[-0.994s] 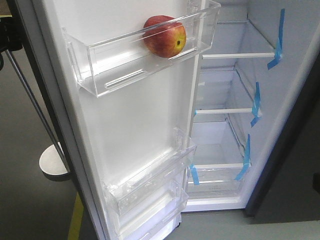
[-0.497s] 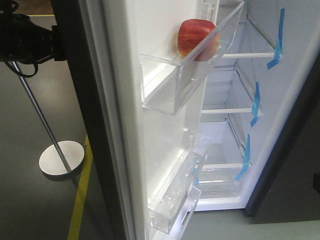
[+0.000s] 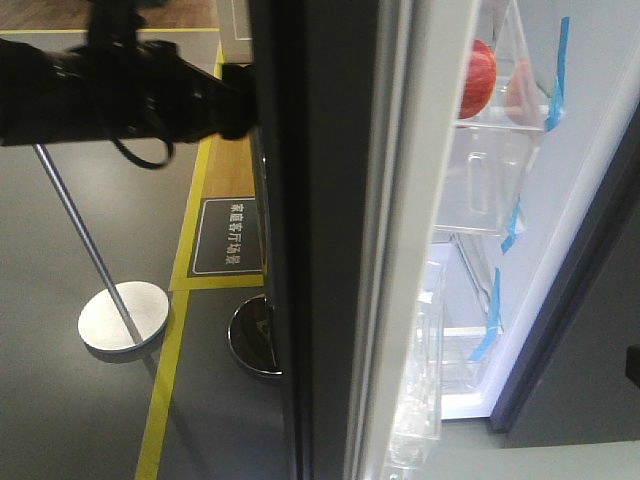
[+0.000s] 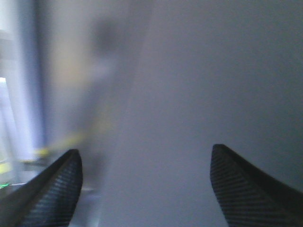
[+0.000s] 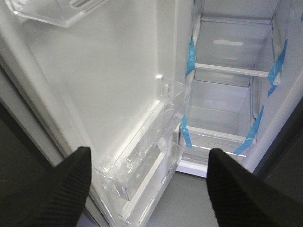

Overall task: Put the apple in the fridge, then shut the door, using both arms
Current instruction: 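Push the refrigerator door closed with the left gripper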

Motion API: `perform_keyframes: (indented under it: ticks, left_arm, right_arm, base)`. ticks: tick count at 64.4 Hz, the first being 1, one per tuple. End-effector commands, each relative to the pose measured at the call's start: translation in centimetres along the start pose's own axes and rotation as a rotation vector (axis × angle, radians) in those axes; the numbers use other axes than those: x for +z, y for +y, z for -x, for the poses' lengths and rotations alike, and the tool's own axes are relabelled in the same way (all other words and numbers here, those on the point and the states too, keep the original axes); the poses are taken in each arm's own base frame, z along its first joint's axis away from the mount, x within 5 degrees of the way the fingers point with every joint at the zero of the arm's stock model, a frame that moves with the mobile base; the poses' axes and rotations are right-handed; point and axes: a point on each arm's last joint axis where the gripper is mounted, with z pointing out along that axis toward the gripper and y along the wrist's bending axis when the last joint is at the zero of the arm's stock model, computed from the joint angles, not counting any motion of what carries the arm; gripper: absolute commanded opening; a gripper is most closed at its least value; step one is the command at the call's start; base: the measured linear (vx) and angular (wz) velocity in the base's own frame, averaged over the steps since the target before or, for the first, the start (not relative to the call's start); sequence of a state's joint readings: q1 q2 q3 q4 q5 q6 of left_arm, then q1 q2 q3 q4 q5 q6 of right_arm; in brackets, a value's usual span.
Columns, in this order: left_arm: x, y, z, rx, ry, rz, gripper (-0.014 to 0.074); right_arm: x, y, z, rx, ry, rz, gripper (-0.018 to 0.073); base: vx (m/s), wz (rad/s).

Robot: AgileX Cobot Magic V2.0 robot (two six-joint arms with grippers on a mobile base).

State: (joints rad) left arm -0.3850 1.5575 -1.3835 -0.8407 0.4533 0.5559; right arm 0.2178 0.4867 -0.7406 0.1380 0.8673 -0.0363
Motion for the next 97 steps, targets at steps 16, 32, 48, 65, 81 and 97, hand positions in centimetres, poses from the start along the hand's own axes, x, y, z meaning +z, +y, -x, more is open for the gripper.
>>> perform_keyframes:
  ticks: [16,32,48,65,81,97]
  left_arm:
    - [4.0,-7.0,3.0,0.022,-0.101,-0.215,0.0535]
    - [7.6,-10.5,4.1,0.06,-0.13,-0.311,0.0535]
    - [8.0,-9.6,4.7,0.07,-0.153,-0.271,0.0535]
    - [6.1,-8.3,5.6,0.149,-0.112,-0.249,0.0535]
    - [2.6,-5.3,7.4,0.167,-0.072,-0.171,0.0507]
    - [-1.0,-2.7,8.1,0.223,0.023,-0.027,0.0421]
  right_arm:
    - [-0.4,0.0,1.1,-0.006,-0.081,-0.004,0.049]
    - [-0.4,0.0,1.1,-0.006,-0.081,-0.004,0.049]
    - [-0.4,0.0,1.1,-0.006,-0.081,-0.004,0.049]
    - [-0.4,0.0,1.1,-0.006,-0.081,-0.004,0.049]
    - [-0.4,0.0,1.1,-0.006,-0.081,-0.004,0.049]
    - [-0.4,0.0,1.1,-0.006,-0.081,-0.004,0.049]
  base:
    - [0.0,0.0]
    - [0.0,0.0]
    - [0.0,0.0]
    - [0.0,0.0]
    - [0.0,0.0]
    - [0.0,0.0]
